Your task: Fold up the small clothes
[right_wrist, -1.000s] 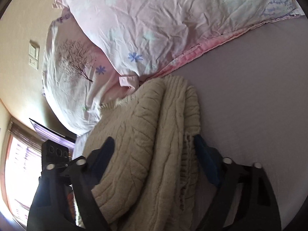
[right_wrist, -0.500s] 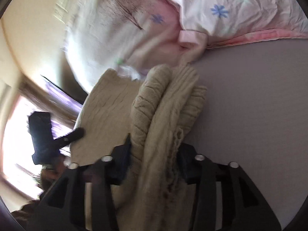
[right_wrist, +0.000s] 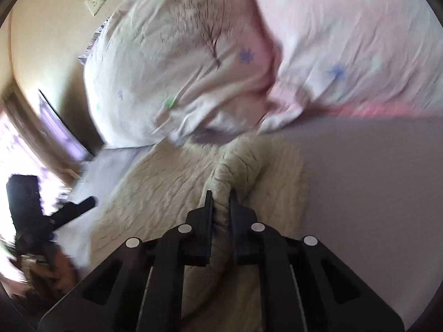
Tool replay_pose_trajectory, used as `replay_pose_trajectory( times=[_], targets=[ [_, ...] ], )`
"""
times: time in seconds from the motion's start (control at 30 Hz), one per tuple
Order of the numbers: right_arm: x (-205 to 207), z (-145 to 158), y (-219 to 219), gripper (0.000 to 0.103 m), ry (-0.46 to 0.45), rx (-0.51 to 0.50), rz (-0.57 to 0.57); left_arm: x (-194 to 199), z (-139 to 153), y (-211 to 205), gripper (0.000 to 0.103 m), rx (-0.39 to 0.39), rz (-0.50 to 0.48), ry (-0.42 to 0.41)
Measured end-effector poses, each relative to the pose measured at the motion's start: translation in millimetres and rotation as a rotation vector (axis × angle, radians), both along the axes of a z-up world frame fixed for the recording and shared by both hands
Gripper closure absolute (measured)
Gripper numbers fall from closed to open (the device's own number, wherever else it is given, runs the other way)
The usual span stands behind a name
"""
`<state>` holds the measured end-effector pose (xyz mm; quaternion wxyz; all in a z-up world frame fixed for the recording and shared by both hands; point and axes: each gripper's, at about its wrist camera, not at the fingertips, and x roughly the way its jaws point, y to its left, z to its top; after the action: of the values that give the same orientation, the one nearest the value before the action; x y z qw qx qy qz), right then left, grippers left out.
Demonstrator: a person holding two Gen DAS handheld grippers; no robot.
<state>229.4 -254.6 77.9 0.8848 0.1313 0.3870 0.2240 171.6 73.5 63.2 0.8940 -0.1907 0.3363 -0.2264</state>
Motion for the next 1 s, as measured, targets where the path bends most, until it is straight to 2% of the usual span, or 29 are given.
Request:
replay_pose_trajectory(
  times=[0.07,0.13,0.17,0.23,0.3,0.37,0.43,0.5,0.63,0.73,0.77,0.83,0.9,0.93,1.0],
  targets=[
    [-2,3,-24,0.093,-0.013,0.028,-0.084,0,-3,3,0.027,-0.01,0.002,0.004],
    [1,-5,-46,0.093,0.029,0.005,-0.192,-1,-2,4,0.027,-0.018,-0.008,-0.003],
    [7,-14,-52,0.093,0.057,-0.008,-0.204,-2,0,0,0.027,-0.012,-0.021,-0.015],
    [7,-26,-55,0.091,0.102,-0.016,-0.176,-6,7,-8,0.027,0.023,-0.044,-0.042],
    [-1,-13,-61,0.087,0.072,0.028,-0.178,-12,16,-17,0.027,0.054,-0.064,-0.078],
    [-17,7,-67,0.078,0.01,0.072,-0.199,-22,29,-28,0.024,0.066,-0.101,-0.121],
    [-34,23,-66,0.077,-0.055,0.125,-0.147,-26,38,-38,0.018,0.061,-0.138,-0.148],
    [-49,31,-50,0.077,-0.058,0.134,-0.05,-25,45,-56,0.017,0.066,-0.19,-0.161],
    [-69,22,-18,0.077,-0.032,0.053,0.048,-17,39,-92,0.017,0.148,-0.245,-0.133],
    [-66,-10,-6,0.075,0.084,-0.082,0.009,-17,17,-109,0.018,0.254,-0.276,-0.057],
    [-68,-17,-10,0.075,0.071,-0.042,0.006,-19,8,-113,0.018,0.292,-0.284,-0.034],
    [-71,-17,-16,0.075,0.076,-0.012,-0.006,-27,3,-115,0.018,0.327,-0.274,-0.059],
    [-75,-13,-14,0.075,0.066,-0.022,-0.017,-33,6,-108,0.018,0.315,-0.263,-0.049],
    [-79,-8,-15,0.071,0.055,-0.021,-0.027,-36,7,-104,0.018,0.294,-0.259,-0.042],
    [-91,0,-21,0.04,0.017,0.024,-0.033,-49,11,-86,0.018,0.218,-0.234,-0.024]
  ],
)
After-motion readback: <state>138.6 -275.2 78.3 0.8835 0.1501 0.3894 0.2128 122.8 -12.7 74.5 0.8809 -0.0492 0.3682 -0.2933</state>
